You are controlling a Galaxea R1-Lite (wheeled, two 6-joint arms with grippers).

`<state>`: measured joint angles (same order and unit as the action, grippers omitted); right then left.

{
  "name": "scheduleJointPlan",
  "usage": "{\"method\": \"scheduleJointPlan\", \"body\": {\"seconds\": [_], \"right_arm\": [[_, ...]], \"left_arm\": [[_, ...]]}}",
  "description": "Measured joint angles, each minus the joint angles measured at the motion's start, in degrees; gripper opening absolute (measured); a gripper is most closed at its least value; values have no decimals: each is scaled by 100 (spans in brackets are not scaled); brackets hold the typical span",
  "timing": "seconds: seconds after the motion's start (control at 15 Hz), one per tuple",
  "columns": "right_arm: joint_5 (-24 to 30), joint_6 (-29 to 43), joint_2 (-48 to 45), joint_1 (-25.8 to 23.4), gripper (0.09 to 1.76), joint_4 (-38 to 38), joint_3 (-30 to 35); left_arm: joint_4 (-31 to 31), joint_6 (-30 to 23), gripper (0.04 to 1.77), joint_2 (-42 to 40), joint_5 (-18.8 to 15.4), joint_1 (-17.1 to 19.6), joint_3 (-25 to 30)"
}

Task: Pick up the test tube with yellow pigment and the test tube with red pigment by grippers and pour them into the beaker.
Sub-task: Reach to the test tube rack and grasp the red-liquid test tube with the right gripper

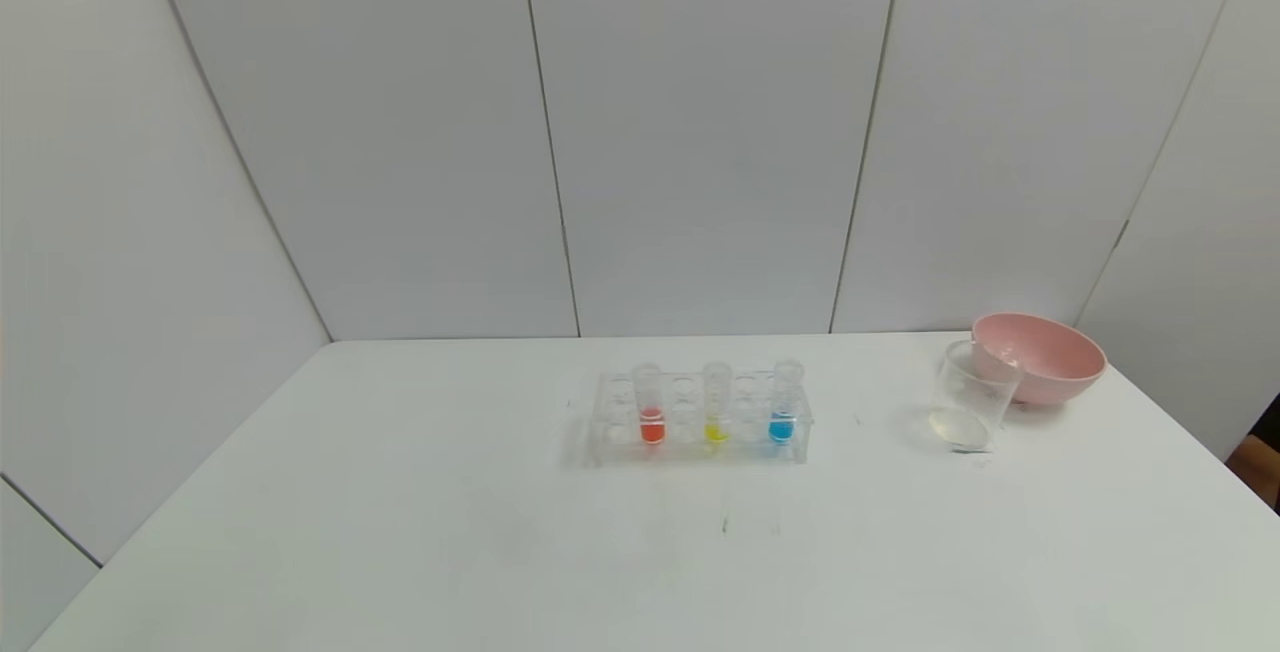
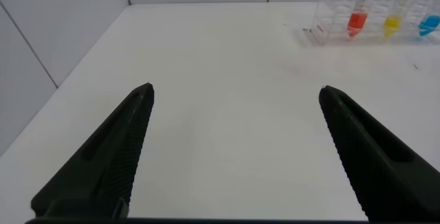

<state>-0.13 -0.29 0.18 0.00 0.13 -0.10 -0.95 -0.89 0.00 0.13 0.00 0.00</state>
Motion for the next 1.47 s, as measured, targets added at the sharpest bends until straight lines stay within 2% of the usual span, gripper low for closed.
{"method": "scheduleJointPlan", "body": {"seconds": [1.27, 1.47], "right_arm": [[6, 0, 0, 2, 171, -11, 0], [-18, 0, 50, 0, 171, -13, -180]], "left_arm": [[-2, 2, 172, 0, 2, 0, 0], [-2, 2, 172, 0, 2, 0, 0]]}}
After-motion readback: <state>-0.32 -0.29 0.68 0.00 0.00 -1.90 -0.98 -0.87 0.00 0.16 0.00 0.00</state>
